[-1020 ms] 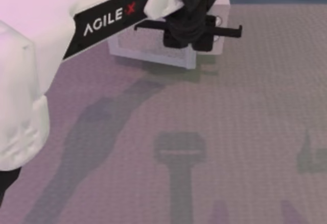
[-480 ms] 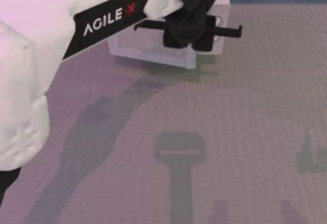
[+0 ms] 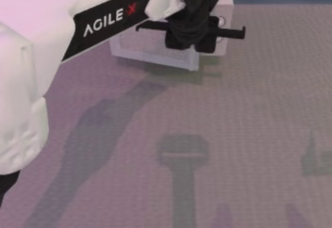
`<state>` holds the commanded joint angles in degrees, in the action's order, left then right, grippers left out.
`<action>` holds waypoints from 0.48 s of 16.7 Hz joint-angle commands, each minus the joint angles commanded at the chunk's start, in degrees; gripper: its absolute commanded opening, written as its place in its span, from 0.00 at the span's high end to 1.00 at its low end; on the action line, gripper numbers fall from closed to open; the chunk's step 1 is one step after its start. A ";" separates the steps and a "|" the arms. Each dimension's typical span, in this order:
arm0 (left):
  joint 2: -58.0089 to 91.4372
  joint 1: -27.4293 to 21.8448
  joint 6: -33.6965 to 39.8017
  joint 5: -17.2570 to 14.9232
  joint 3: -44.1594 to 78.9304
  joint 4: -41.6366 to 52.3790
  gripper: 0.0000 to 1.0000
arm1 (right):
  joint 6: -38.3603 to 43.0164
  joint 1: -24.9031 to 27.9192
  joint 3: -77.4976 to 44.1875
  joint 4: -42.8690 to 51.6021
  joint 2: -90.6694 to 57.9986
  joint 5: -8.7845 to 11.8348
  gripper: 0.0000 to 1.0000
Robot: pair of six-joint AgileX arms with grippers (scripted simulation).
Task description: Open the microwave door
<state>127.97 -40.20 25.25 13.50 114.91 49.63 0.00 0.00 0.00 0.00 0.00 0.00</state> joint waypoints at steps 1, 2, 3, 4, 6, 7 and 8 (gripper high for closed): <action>-0.58 0.17 -0.55 -0.13 -0.87 -0.45 1.00 | 0.00 0.00 0.00 0.00 0.00 0.00 0.00; -1.20 0.35 -1.15 -0.29 -1.79 -0.94 1.00 | 0.00 0.00 0.00 0.00 0.00 0.00 0.00; -1.71 0.50 -1.68 -0.45 -2.61 -1.37 1.00 | 0.00 0.00 0.00 0.00 0.00 0.00 0.00; -2.01 0.60 -2.04 -0.56 -3.16 -1.62 1.00 | 0.00 0.00 0.00 0.00 0.00 0.00 0.00; -2.07 0.62 -2.11 -0.58 -3.27 -1.66 1.00 | 0.00 0.00 0.00 0.00 0.00 0.00 0.00; -2.07 0.62 -2.11 -0.58 -3.27 -1.66 1.00 | 0.00 0.00 0.00 0.00 0.00 0.00 0.00; -2.07 0.62 -2.11 -0.58 -3.27 -1.66 1.00 | 0.00 0.00 0.00 0.00 0.00 0.00 0.00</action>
<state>125.90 -39.58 23.14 12.92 111.64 47.97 0.00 0.00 0.00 0.00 0.00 0.00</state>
